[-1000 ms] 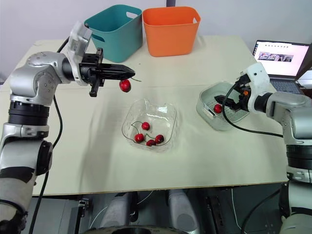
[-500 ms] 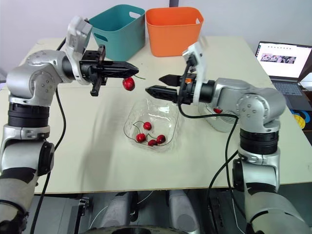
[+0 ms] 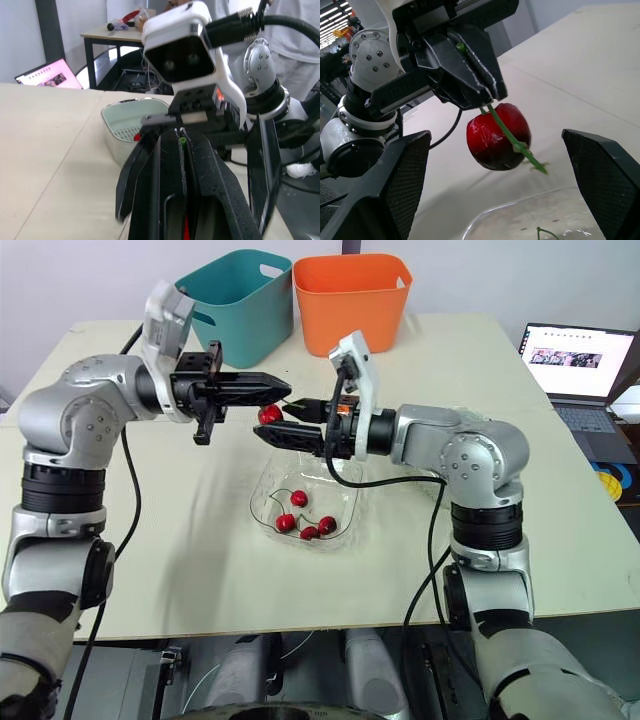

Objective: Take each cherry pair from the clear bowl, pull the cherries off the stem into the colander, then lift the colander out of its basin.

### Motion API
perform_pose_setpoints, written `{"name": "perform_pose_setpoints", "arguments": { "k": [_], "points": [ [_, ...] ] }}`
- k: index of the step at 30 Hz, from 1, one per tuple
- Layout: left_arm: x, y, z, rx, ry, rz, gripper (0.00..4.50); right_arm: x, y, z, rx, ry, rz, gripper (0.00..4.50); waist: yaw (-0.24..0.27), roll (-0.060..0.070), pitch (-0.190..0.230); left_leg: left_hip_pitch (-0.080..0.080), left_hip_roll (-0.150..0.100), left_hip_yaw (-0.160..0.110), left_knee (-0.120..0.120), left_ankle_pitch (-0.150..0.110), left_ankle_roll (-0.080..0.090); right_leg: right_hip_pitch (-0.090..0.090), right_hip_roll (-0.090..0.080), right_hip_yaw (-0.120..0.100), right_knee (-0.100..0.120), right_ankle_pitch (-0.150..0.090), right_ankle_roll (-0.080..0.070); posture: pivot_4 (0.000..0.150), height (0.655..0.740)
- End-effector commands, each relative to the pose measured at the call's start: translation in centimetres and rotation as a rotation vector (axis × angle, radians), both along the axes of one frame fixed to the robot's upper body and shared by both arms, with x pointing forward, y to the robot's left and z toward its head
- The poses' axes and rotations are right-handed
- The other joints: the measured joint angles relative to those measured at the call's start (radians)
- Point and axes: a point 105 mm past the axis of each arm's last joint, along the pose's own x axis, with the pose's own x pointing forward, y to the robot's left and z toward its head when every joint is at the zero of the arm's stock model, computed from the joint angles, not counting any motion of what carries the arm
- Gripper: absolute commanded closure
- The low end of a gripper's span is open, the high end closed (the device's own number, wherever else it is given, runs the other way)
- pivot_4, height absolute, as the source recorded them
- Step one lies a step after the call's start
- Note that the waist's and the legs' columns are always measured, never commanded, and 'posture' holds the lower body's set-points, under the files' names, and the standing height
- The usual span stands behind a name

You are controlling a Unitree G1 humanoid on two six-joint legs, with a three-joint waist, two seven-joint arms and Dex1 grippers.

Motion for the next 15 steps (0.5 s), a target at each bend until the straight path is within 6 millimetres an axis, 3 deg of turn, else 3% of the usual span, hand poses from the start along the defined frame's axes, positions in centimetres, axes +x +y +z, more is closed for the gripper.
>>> {"name": "perform_pose_setpoints", "arguments": {
  "k": [1,8,11,15],
  "points": [
    [-0.54,-0.21,1.07,-0.027,-0.042,-0.018,4.5,-0.25,0.59,1.52,0.022,-0.057,0.013,0.05,0.0,0.0,0.0,0.0,0.0,0.0,0.0,0.0,0.0,0.0,0.0,0.0,0.0,0.0,0.0,0.15,0.74],
    [-0.69,-0.62,0.94,-0.027,-0.038,-0.033,4.5,0.06,1.06,1.33,0.025,-0.05,0.006,0.05,0.0,0.0,0.0,0.0,0.0,0.0,0.0,0.0,0.0,0.0,0.0,0.0,0.0,0.0,0.0,0.15,0.74],
    [-0.66,-0.6,0.97,-0.028,-0.039,-0.03,4.5,0.11,1.07,1.22,0.023,-0.051,0.001,0.64,0.0,0.0,0.0,0.0,0.0,0.0,0.0,0.0,0.0,0.0,0.0,0.0,0.0,0.0,0.0,0.15,0.74],
    [-0.61,-0.53,1.01,-0.026,-0.04,-0.027,4.5,0.04,1.04,1.14,0.023,-0.051,-0.001,2.04,0.0,0.0,0.0,0.0,0.0,0.0,0.0,0.0,0.0,0.0,0.0,0.0,0.0,0.0,0.0,0.15,0.74]
  ]
}}
